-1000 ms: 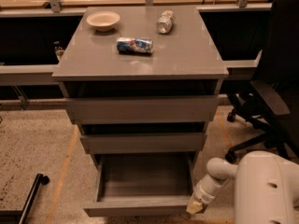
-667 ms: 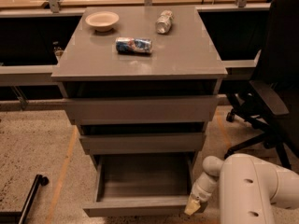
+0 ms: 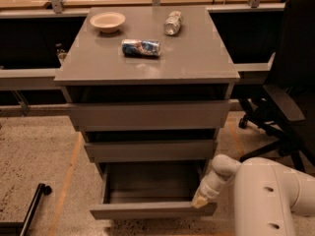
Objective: Close bottom drawer
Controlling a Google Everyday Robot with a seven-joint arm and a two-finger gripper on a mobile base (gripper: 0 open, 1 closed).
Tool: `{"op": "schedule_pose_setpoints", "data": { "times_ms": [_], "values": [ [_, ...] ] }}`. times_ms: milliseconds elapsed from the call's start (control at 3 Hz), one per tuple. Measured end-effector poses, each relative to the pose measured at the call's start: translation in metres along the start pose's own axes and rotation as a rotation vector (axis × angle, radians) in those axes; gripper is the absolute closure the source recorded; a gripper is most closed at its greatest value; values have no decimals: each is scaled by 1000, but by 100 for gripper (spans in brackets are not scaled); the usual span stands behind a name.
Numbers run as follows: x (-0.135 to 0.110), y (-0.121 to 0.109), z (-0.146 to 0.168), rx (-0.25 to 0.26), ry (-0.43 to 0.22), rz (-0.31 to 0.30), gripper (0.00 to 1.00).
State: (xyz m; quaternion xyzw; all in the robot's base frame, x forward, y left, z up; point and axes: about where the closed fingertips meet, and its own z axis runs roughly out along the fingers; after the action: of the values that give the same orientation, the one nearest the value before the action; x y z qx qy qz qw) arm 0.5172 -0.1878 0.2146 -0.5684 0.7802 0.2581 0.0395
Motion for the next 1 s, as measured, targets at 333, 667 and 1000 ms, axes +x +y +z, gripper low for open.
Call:
{"op": "schedule_pose_setpoints", "data": {
  "times_ms": [333,667,1000],
  "values": [
    [-3,-4,-3,12,-4,-9,100],
    [-5,-7,-1,24,-9,-9,100],
    [-11,-18,-3,72,-27,-15,100]
  ]
}}
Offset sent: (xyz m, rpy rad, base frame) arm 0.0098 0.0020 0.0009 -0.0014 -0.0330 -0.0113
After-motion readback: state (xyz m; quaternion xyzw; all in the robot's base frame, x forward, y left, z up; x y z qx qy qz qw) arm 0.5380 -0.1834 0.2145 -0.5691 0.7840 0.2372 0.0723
